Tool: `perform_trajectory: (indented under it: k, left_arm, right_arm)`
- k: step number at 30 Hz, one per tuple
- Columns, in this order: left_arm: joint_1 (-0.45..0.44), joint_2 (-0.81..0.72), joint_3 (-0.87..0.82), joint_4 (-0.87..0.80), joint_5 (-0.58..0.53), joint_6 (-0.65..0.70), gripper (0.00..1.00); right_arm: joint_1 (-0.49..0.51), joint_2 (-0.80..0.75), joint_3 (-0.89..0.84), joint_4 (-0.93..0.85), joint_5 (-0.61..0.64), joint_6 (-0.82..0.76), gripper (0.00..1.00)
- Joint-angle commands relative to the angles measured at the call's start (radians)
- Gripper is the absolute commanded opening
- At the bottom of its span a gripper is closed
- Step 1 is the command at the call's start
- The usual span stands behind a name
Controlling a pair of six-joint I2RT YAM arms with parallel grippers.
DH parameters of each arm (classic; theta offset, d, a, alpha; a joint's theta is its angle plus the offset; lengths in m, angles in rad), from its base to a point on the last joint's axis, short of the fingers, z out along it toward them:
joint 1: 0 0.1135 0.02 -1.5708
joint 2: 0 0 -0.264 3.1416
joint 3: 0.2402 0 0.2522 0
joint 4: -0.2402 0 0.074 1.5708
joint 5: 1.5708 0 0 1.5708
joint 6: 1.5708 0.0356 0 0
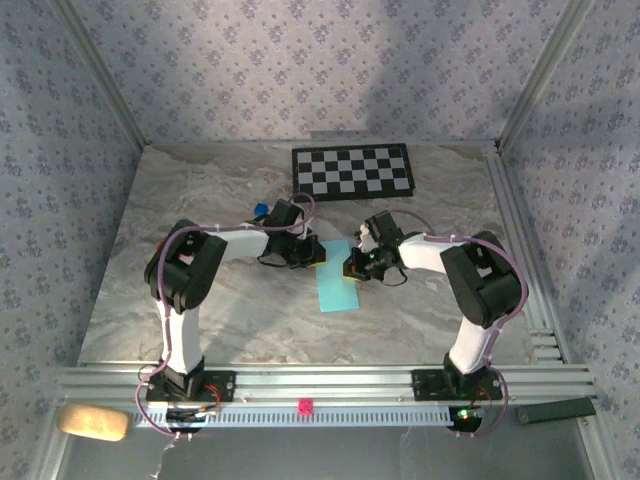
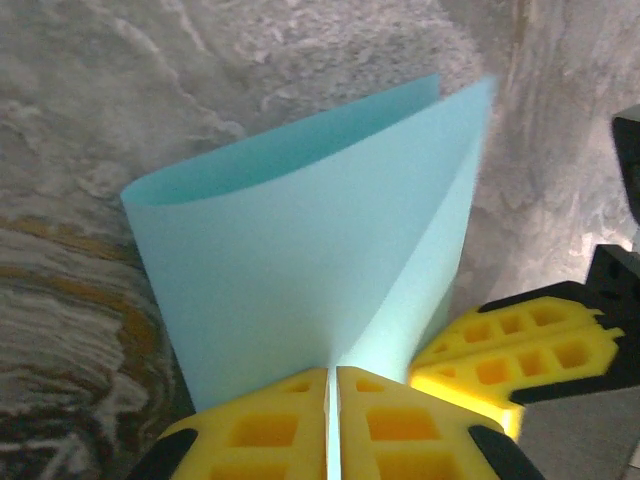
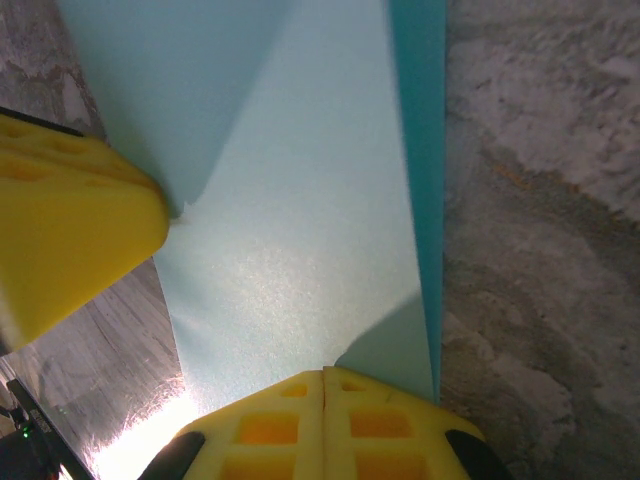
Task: Fold a paper plane with a square sheet of paper (pick it up from the middle)
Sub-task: First fold in half a square sheet of paper at the center of the table.
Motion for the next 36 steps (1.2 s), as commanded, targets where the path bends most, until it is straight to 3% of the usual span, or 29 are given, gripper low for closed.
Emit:
perform_trajectory:
  k: [1, 15, 25, 36]
  left_arm:
    - [0.010, 0.019, 0.005, -0.021, 0.005, 0.040, 0.10]
    - [0.030, 0.050, -0.009, -0.033, -0.080, 0.009, 0.11]
    - [0.032, 0.019, 0.074, -0.054, 0.017, 0.021, 0.14]
    - [0.044, 0.121, 0.105, -0.073, -0.019, 0.016, 0.13]
  right_arm:
    - [-0.006, 0.073, -0.065, -0.164, 0.152, -0.012, 0.00]
    - [-0.006, 0.072, -0.073, -0.163, 0.157, -0.017, 0.00]
    - [-0.010, 0.068, -0.071, -0.167, 0.158, -0.018, 0.00]
    - [-0.008, 0.078, -0.068, -0.162, 0.151, -0.016, 0.00]
